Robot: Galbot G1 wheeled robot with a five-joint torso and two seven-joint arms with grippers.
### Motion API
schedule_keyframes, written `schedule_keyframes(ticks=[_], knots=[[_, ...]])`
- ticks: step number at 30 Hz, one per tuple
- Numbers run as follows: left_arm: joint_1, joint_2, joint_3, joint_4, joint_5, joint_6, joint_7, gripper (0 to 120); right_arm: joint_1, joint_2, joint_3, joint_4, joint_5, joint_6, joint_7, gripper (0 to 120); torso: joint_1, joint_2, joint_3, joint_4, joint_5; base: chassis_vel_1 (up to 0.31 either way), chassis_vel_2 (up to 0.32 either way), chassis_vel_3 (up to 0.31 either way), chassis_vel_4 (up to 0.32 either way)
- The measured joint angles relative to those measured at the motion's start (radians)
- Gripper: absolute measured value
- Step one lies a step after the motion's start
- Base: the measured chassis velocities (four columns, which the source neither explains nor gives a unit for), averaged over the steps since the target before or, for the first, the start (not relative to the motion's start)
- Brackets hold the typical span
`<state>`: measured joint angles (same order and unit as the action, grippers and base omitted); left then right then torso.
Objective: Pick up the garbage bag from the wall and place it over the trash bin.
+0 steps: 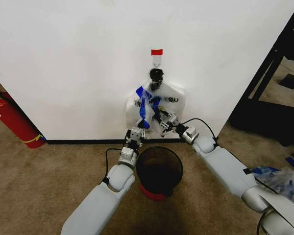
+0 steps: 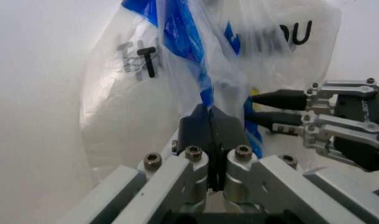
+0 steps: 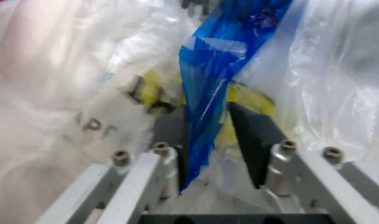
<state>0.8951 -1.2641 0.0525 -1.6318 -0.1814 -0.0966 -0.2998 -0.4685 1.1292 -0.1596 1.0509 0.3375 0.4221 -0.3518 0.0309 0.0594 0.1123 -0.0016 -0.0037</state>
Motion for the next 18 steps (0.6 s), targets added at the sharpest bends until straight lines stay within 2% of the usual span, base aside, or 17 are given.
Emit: schedule_keyframes(ticks=[1,4,7,14,18], knots=[[0.0,0.0,0.0,0.0,0.0,0.0,0.0,0,-0.001,-0.001,0.001,0.001,0.002,0.0,0.0,20,0.0,0.0,0.0,0.0,0.0,0.0,0.0,0.0,0.0],[0.002,0.0,0.0,0.0,0.005,-0.001,0.0,0,-0.013,-0.011,0.003,0.022,0.049,0.002,0.0,5,0.0,0.0,0.0,0.0,0.0001,0.0,0.0,0.0,0.0],[0.002,0.001,-0.001,0.0,0.006,-0.001,0.0,0,-0.022,-0.018,0.005,0.04,0.08,0.006,0.001,0,0.0,0.0,0.0,0.0001,0.0,0.0,0.0,0.0,0.0],[0.004,0.004,-0.007,-0.01,0.005,-0.004,-0.003,0,-0.066,-0.044,0.027,0.117,0.17,0.023,-0.001,0,0.0,0.0,0.0,0.0001,0.0002,0.0,0.0,0.0,0.0],[0.021,0.013,-0.025,-0.048,-0.004,-0.007,-0.01,0,-0.151,-0.101,0.071,0.286,0.283,0.012,-0.017,0,0.0,0.0,0.0,0.0003,0.0001,0.0,0.0,0.0,0.0]])
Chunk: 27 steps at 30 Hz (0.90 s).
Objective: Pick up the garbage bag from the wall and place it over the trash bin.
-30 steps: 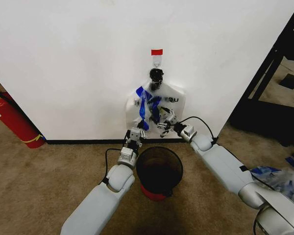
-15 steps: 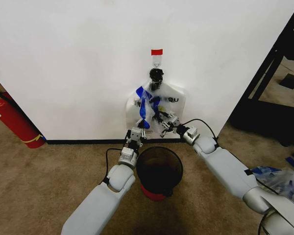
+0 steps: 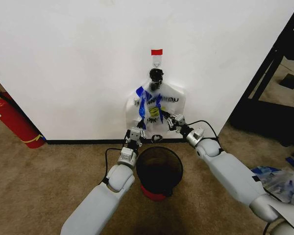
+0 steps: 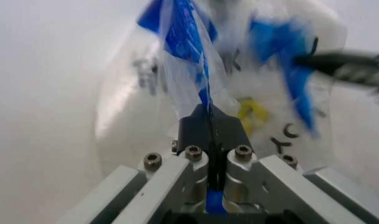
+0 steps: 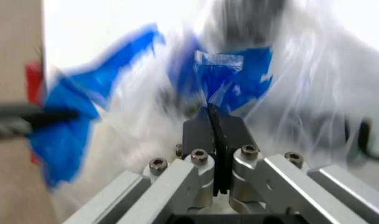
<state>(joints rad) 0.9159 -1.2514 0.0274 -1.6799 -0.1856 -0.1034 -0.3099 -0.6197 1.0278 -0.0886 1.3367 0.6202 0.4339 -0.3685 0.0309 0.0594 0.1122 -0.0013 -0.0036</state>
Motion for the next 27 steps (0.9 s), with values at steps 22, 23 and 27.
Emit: schedule_keyframes(ticks=[22,23,27], knots=[[0.429,0.051,-0.13,-0.34,0.012,-0.011,-0.039,0,-0.834,-0.053,0.648,0.469,-0.035,0.129,-0.272,0,0.0,0.0,0.0,-0.0006,0.0002,0.0,0.0,0.0,0.0],[0.442,0.048,-0.128,-0.336,0.024,-0.019,-0.04,0,-0.872,-0.04,0.669,0.477,-0.037,0.145,-0.292,0,0.0,0.0,0.0,-0.0003,0.0003,0.0,0.0,0.0,0.0],[0.456,0.044,-0.127,-0.337,0.036,-0.024,-0.04,0,-0.905,-0.029,0.691,0.488,-0.036,0.161,-0.31,0,0.0,0.0,0.0,-0.0003,0.0001,0.0,0.0,0.0,0.0]])
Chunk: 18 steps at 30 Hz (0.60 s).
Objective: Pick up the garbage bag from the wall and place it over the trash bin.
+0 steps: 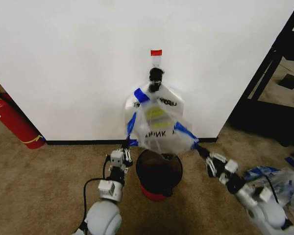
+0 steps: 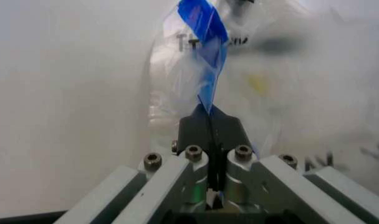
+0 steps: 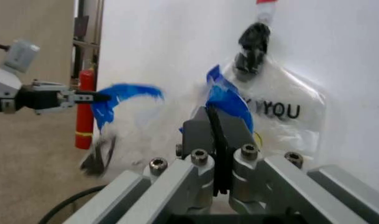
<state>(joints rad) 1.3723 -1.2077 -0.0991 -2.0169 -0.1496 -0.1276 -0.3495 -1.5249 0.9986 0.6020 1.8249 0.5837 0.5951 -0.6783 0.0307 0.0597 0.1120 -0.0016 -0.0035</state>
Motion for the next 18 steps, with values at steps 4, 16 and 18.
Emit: schedule_keyframes(ticks=[4,16,18], knots=[[0.02,-0.002,0.001,-0.019,0.013,-0.003,0.0,0,-0.039,0.009,0.032,0.022,0.004,0.02,-0.032,0,0.0,0.0,0.0,0.0001,0.0002,0.0,0.0,0.0,0.0],[0.152,0.01,-0.008,-0.217,0.055,-0.038,0.001,0,-0.146,0.03,0.174,0.245,0.057,0.041,-0.008,0,0.0,0.0,0.0,0.0,-0.0001,0.0,0.0,0.0,0.0],[0.179,0.014,-0.011,-0.285,0.058,-0.039,0.004,0,-0.15,0.044,0.193,0.308,0.069,0.036,0.031,0,0.0,0.0,0.0,0.0002,-0.0002,0.0,0.0,0.0,0.0]])
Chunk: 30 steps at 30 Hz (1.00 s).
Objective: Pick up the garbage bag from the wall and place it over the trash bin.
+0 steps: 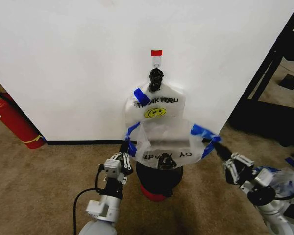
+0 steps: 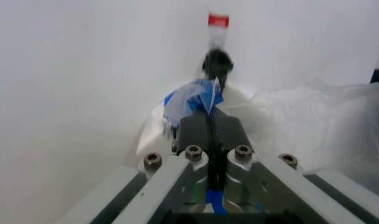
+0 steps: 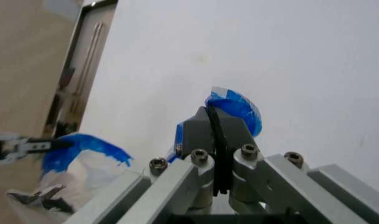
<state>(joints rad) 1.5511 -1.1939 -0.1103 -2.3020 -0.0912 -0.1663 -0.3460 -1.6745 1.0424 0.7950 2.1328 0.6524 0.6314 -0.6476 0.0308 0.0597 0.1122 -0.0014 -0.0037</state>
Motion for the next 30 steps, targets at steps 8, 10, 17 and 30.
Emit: schedule_keyframes(ticks=[8,10,17,30], knots=[[0.023,-0.002,-0.005,-0.105,0.011,0.017,0.003,0,0.022,0.045,-0.026,0.028,0.002,-0.002,0.079,0,0.0,0.0,0.0,-0.0002,0.0001,0.0,0.0,0.0,0.0],[0.022,-0.004,-0.003,-0.113,0.011,0.026,0.003,0,0.03,0.047,-0.03,0.024,0.0,-0.002,0.085,0,0.0,0.0,0.0,-0.0001,0.0001,0.0,0.0,0.0,0.0],[-0.028,-0.022,0.006,-0.03,0.009,0.045,-0.006,0,0.107,0.048,-0.107,-0.071,-0.046,-0.005,0.111,0,0.0,0.0,0.0,-0.0003,0.0,0.0,0.0,0.0,0.0],[-0.01,-0.029,0.016,0.074,0.05,0.06,-0.034,0,0.211,0.069,-0.295,-0.28,-0.137,0.041,0.138,0,0.0,0.0,0.0,-0.0001,0.0001,0.0,0.0,0.0,0.0]])
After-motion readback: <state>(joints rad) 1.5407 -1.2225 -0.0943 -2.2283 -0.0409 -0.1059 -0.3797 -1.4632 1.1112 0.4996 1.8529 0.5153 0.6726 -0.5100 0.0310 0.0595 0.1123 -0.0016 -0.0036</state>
